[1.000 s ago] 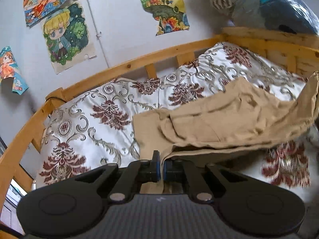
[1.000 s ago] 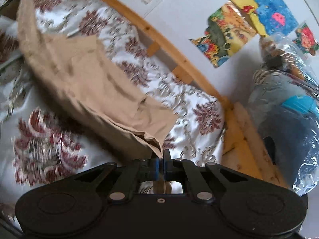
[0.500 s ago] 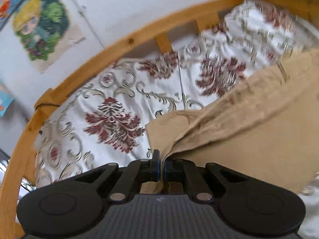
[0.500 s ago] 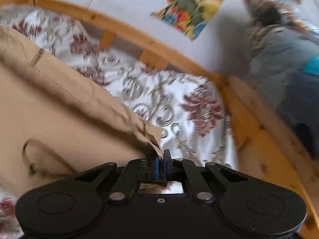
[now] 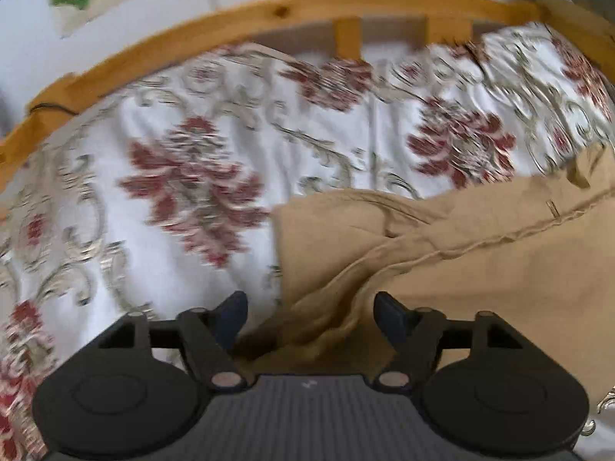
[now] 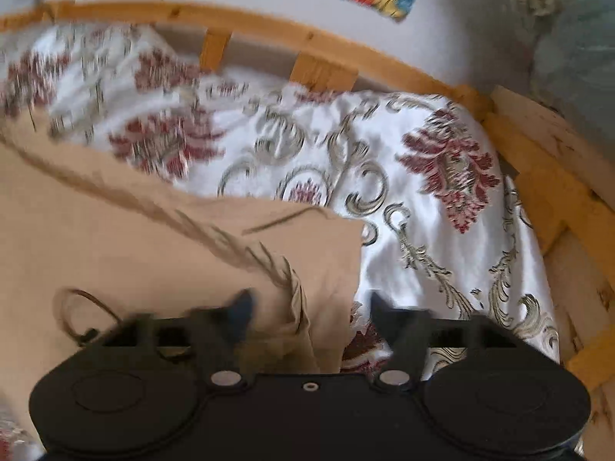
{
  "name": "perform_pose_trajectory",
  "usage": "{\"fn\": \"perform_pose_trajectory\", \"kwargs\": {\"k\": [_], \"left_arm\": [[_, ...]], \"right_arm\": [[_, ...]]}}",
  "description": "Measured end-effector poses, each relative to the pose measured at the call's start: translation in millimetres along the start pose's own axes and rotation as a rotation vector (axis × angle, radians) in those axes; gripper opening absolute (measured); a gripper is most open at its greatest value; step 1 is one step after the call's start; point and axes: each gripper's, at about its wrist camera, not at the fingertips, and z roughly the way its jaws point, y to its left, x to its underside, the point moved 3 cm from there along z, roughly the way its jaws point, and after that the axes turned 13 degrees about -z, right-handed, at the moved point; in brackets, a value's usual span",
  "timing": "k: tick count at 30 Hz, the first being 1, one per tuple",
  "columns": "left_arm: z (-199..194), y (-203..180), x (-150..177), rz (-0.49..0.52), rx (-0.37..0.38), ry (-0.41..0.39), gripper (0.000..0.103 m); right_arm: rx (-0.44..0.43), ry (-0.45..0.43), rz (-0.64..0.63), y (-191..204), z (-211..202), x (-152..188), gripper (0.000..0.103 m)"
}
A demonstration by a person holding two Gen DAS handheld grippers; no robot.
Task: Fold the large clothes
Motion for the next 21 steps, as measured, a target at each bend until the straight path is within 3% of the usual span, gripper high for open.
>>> {"fn": "perform_pose_trajectory", "kwargs": {"k": [1,3,5,8,10,14,17,19,21], "left_arm": [[-4.1,6.5,-1.6,-0.017,-0.019,-0.008,0.09],[-14.3,21.4,3.8,-0.087,-0.065,-0.039,0.098],[-25.2,31.1,12.8,-0.153,-0.086,-0.069,0.1],[-35.2,35.7,27.3,-0.191,-0.108,-0.092,0.101],[-42.0,31.8,36.3,-0.21,-0.084,-0.113,0.101],[-50.4,6.2,46.3,-0.145,-0.005,-0.179,0.102],[-42.6,-21.3,50.8,-0.051,0.009,-0.173,0.102],[-33.3,-35.8,56.3,-0.009,-0.022,-0.154,0.102],[-26.8,-39.1,62.2,-0.001,-0.041,-0.131,0.102]], "right_arm": [[0.019,-0.012,0.022,-2.8,-7.1,1.7,0.082],[0.069,-0.045,0.075,-7.8,-22.4,7.3,0.093],[0.11,-0.085,0.119,-10.6,-36.5,15.3,0.1],[0.198,-0.095,0.142,-9.9,-50.9,34.4,0.1],[0.249,-0.091,0.132,-5.4,-56.7,46.6,0.101],[0.054,-0.161,0.112,9.5,-58.5,55.2,0.102],[-0.013,-0.241,0.002,30.6,-60.6,46.9,0.102],[-0.003,-0.209,-0.087,43.0,-49.8,40.8,0.102],[0.084,-0.185,-0.134,44.1,-39.4,37.1,0.102]]}}
